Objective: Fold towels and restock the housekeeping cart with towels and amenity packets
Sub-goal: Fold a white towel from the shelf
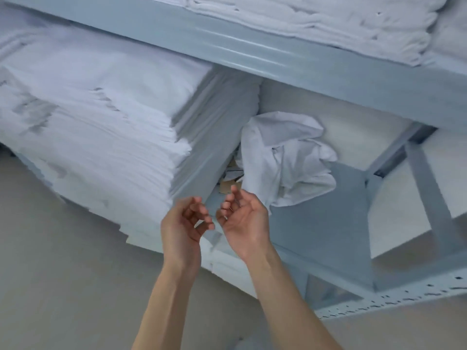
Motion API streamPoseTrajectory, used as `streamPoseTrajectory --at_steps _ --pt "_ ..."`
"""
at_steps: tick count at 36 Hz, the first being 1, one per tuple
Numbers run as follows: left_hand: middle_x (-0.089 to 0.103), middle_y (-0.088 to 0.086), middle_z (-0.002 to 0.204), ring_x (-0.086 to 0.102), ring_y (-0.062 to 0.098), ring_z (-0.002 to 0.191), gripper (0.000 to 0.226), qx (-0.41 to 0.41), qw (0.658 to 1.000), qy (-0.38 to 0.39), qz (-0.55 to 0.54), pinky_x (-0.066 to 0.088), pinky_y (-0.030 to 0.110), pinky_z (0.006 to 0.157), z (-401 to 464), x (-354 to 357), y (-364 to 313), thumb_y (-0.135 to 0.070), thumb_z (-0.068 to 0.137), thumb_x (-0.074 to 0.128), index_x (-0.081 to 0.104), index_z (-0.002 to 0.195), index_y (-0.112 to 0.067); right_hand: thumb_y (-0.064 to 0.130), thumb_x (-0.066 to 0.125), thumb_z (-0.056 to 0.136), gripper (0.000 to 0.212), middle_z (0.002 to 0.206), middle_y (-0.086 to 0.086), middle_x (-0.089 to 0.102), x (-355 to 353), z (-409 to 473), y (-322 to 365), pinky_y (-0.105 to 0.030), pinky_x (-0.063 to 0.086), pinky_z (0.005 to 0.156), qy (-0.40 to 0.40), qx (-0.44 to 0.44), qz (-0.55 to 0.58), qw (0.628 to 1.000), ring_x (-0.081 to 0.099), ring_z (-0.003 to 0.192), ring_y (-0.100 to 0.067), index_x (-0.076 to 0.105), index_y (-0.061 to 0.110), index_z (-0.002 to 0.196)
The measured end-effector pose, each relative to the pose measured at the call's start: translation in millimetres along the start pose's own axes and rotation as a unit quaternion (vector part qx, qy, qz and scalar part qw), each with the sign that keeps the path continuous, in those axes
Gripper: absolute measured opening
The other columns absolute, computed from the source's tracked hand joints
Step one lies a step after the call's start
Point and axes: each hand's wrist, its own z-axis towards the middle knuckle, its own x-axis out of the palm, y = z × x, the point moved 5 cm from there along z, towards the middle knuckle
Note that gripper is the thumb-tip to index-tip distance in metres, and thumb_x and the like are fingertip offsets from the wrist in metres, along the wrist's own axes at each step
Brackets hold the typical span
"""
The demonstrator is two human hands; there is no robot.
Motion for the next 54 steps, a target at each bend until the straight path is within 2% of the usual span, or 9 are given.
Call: streamPoseTrajectory --at_steps 5,10,14,19,26,33,38,41,54 --pt "0.054 0.005 0.065 0.052 0.018 0.056 0.021 -0.037 0.998 0.043 0.04 0.046 0.027 0.049 25.8 34.7 26.5 -0.016 0.093 0.052 0.064 0.077 -0.011 0.019 0.064 0.08 0.015 0.073 -0.004 0.058 -8.0 17.0 40.0 -0.027 0.043 0.059 0.006 -0.055 0.03 0.998 0.053 0.06 -0.017 0.07 0.009 0.089" --pt "0.054 0.006 0.065 0.053 0.018 0.056 0.021 -0.054 0.995 0.063 0.061 0.047 0.027 0.05 51.8 83.6 54.8 -0.016 0.091 0.053 0.065 0.074 -0.011 0.02 0.058 0.085 0.013 0.073 -0.003 0.056 -25.4 37.0 81.9 -0.03 0.039 0.061 0.009 -0.062 0.048 0.997 0.049 0.06 -0.018 0.066 0.012 0.091" --pt "0.053 0.008 0.067 0.052 0.021 0.06 0.015 -0.082 0.991 0.069 0.075 0.046 0.029 0.052 67.1 113.9 82.5 -0.016 0.088 0.054 0.062 0.078 -0.008 0.021 0.053 0.09 0.013 0.072 -0.001 0.057 -40.3 53.1 105.6 -0.027 0.036 0.05 -0.002 -0.054 0.046 0.997 0.051 0.057 -0.017 0.063 0.013 0.092" --pt "0.053 0.004 0.063 0.051 0.017 0.053 0.013 -0.122 0.987 0.059 0.082 0.046 0.026 0.049 88.8 153.7 119.3 -0.013 0.089 0.051 0.059 0.08 -0.008 0.019 0.053 0.089 0.012 0.071 -0.002 0.055 -63.1 70.6 148.6 -0.028 0.036 0.051 -0.027 -0.069 0.061 0.995 0.049 0.059 -0.017 0.062 0.012 0.092" --pt "0.053 0.005 0.063 0.052 0.019 0.056 0.009 -0.173 0.976 0.084 0.098 0.048 0.028 0.056 114.0 192.5 156.9 -0.013 0.088 0.055 0.059 0.081 -0.008 0.019 0.054 0.087 0.012 0.071 -0.002 0.055 -87.4 90.8 198.3 -0.03 0.037 0.054 -0.054 -0.112 0.062 0.99 0.048 0.057 -0.018 0.063 0.012 0.092" --pt "0.059 0.004 0.064 0.056 0.017 0.053 0.011 -0.21 0.968 0.064 0.118 0.053 0.025 0.053 149.0 187.3 175.3 -0.013 0.088 0.056 0.062 0.081 -0.007 0.012 0.054 0.086 0.01 0.069 -0.003 0.058 -103.6 121.5 208.7 -0.027 0.04 0.062 -0.111 -0.115 0.044 0.986 0.048 0.059 -0.017 0.062 0.01 0.091" --pt "0.066 0.008 0.086 0.065 0.021 0.073 0.017 -0.225 0.968 0.055 0.093 0.057 0.029 0.065 177.6 170.7 183.3 -0.015 0.094 0.054 0.067 0.097 -0.005 0.011 0.057 0.086 0.008 0.072 -0.004 0.064 -106.4 148.1 200.2 -0.025 0.044 0.061 -0.129 -0.092 0.023 0.987 0.052 0.062 -0.017 0.063 0.01 0.091" --pt "0.067 0.012 0.096 0.068 0.026 0.084 0.019 -0.232 0.969 0.058 0.061 0.06 0.03 0.065 192.3 158.6 185.6 -0.014 0.095 0.054 0.066 0.102 -0.002 0.01 0.059 0.086 0.003 0.073 -0.002 0.066 -100.6 164.3 194.3 -0.028 0.045 0.063 -0.125 -0.082 -0.007 0.989 0.054 0.059 -0.016 0.06 0.013 0.087" --pt "0.065 0.014 0.099 0.065 0.028 0.09 0.016 -0.218 0.97 0.051 0.093 0.057 0.037 0.077 257.3 134.9 200.4 -0.012 0.098 0.051 0.063 0.099 -0.002 0.011 0.06 0.093 0.009 0.094 -0.01 0.069 -93.9 228.8 191.4 -0.031 0.054 0.071 -0.155 -0.108 -0.119 0.975 0.064 0.079 -0.023 0.063 0.01 0.085"
